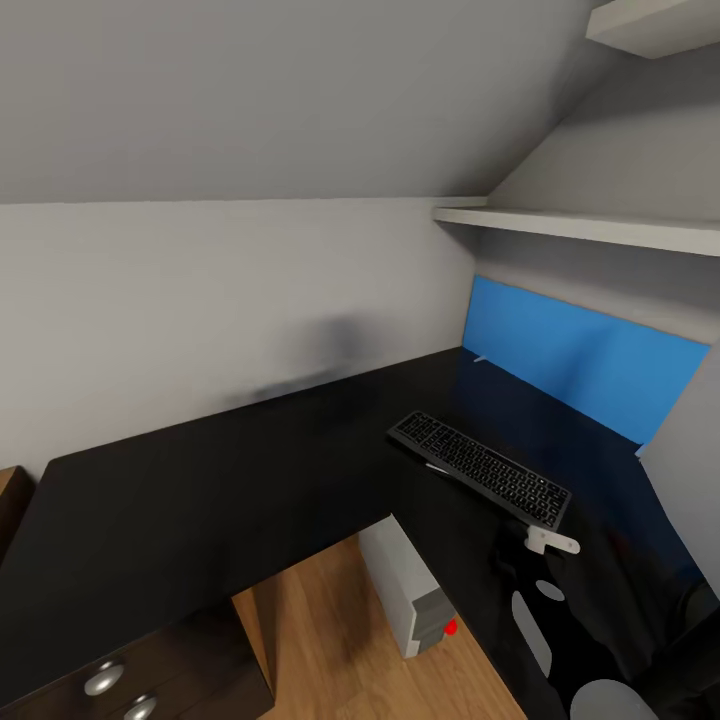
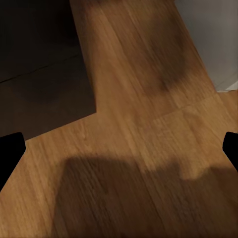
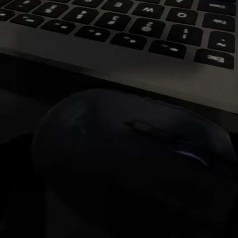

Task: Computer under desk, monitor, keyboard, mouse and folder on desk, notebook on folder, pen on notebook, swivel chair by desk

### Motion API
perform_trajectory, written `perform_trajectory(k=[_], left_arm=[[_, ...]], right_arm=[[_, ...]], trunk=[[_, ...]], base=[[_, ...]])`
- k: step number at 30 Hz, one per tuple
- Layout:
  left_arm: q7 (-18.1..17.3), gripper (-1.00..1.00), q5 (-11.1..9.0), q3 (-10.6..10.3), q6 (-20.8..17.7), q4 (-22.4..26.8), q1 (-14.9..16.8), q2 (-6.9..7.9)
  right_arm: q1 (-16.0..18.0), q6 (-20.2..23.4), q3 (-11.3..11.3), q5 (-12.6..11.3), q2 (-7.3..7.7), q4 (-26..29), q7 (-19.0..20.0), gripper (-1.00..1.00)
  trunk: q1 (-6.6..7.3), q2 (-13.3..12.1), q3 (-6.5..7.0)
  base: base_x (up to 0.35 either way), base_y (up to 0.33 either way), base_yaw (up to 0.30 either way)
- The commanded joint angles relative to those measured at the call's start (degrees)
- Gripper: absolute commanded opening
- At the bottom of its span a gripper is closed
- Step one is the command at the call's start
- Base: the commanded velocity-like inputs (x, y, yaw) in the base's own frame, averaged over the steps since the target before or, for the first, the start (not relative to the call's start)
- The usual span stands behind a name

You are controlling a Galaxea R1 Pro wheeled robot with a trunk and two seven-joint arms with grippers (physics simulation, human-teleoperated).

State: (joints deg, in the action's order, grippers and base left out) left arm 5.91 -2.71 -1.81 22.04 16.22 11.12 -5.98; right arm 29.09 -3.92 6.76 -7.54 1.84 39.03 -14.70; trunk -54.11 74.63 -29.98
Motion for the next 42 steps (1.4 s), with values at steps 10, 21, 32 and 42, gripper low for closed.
perform_trajectory(k=[10, 21, 32, 42], left_arm=[[0.16, 1.00, -0.26, -0.22, 0.19, -0.05, 0.04, 0.00], [0.15, 1.00, -0.28, -0.22, 0.19, -0.05, 0.04, 0.00], [-0.02, 1.00, -0.11, -0.22, 0.19, -0.05, 0.04, 0.00], [-0.02, 1.00, -0.10, -0.22, 0.19, -0.05, 0.04, 0.00]], right_arm=[[0.01, -0.12, -0.08, -1.34, 0.01, -0.62, 0.11, -1.00], [0.01, -0.12, -0.08, -1.34, 0.01, -0.62, 0.11, -1.00], [0.01, -0.12, -0.08, -1.34, 0.09, -0.62, 0.03, -1.00], [0.01, -0.15, -0.08, -1.34, 0.09, -0.62, 0.03, -1.00]], trunk=[[0.00, 0.02, -0.06], [0.00, 0.02, -0.06], [0.00, 0.02, -0.06], [0.00, 0.02, -0.06]], base=[[0.000, 0.000, 0.000], [0.000, 0.000, 0.000], [-0.048, 0.000, 0.000], [-0.075, 0.000, 0.000]])
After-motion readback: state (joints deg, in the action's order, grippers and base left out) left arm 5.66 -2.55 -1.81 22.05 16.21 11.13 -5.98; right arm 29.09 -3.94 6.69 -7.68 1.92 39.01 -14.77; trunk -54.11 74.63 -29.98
